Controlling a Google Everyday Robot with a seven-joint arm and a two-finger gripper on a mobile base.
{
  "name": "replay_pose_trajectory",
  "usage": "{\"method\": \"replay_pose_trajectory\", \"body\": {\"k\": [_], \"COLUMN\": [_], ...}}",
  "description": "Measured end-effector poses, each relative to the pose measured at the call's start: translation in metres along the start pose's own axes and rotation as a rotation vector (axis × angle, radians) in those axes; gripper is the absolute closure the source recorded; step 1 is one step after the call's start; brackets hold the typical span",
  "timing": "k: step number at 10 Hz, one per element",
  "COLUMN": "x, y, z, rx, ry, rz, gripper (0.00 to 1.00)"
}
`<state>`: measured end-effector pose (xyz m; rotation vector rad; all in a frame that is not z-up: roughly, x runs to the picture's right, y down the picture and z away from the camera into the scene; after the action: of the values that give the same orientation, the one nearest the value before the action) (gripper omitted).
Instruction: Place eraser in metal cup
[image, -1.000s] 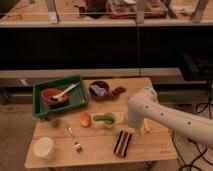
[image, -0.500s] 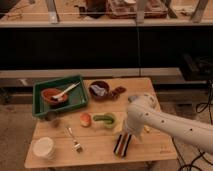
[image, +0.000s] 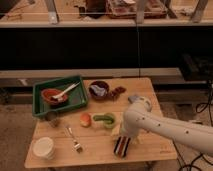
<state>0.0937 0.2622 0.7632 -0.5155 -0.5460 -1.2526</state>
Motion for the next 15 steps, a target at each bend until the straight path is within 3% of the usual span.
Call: {"method": "replay_pose_trajectory", "body": {"k": [3, 4, 6, 10, 12, 15], "x": [-0.004, -0.003, 0.001, 0.007, 0.009, 0.013], "y": [-0.018, -0.019, -0.015, -0.019, -0.021, -0.015], "z": [0.025, 0.029, 0.031, 0.026, 0.017, -0.038], "rx": [-0.031, -0.041, -0.060, -0.056, -0.052, -0.053], "ry": [0.021, 0.026, 0.040, 0.056, 0.066, 0.092], "rz": [-0.018, -0.016, -0.005, -0.003, -0.017, -0.042], "gripper": [0.21, 0.25, 0.45, 0.84, 0.99, 1.00]}}
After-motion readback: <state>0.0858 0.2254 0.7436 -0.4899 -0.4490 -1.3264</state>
